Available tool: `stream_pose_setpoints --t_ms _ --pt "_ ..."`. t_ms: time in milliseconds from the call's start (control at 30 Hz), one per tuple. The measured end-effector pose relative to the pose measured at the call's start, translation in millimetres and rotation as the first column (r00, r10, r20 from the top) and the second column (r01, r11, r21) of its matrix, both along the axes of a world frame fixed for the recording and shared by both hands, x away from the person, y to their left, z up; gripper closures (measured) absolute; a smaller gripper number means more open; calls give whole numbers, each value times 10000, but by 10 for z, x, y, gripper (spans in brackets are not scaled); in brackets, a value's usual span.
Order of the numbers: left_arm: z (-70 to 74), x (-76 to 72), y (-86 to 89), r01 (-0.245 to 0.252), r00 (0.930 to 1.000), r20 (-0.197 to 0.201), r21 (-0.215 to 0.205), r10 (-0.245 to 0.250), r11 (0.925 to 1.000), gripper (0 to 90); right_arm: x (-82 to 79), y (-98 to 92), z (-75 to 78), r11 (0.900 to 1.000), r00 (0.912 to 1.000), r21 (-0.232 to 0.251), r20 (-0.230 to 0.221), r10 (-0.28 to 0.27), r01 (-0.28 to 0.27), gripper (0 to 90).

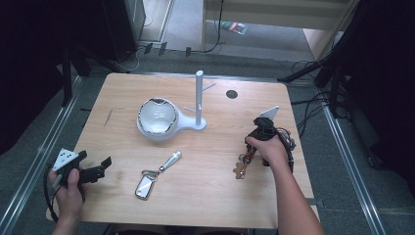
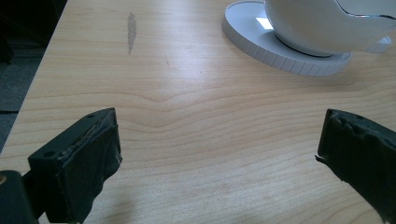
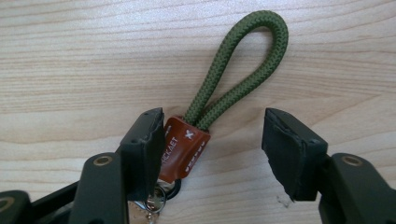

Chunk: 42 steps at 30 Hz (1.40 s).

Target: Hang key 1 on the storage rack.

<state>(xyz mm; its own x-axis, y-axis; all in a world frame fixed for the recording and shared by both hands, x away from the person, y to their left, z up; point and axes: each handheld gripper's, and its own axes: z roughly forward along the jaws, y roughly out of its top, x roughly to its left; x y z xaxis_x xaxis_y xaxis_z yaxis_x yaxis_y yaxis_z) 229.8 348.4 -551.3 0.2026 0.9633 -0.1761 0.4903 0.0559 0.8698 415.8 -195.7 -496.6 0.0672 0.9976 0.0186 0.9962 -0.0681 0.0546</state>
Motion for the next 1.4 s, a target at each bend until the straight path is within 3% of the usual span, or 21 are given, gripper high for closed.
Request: stream_pose_setpoints --t_ms 233,733,933,1167,1400 --pt "0 1 0 0 10000 -19 -19 0 10000 0 58 33 -20 9996 9995 -23 -161 -265 264 442" --pt "0 4 3 -17 10000 -29 -21 17 10000 0 93 61 -40 9995 9988 119 -386 -287 292 530" --pt "0 4 4 -18 10000 -30 -17 18 10000 0 98 42 -12 9990 9982 117 -425 -419 425 498" --pt "0 6 3 -29 10000 -32 -6 29 10000 0 119 -33 -26 9966 9956 429 -635 -682 710 444" --pt "0 7 4 -5 10000 -45 -2 5 10000 0 143 18 -41 9942 9952 776 -692 -698 751 433"
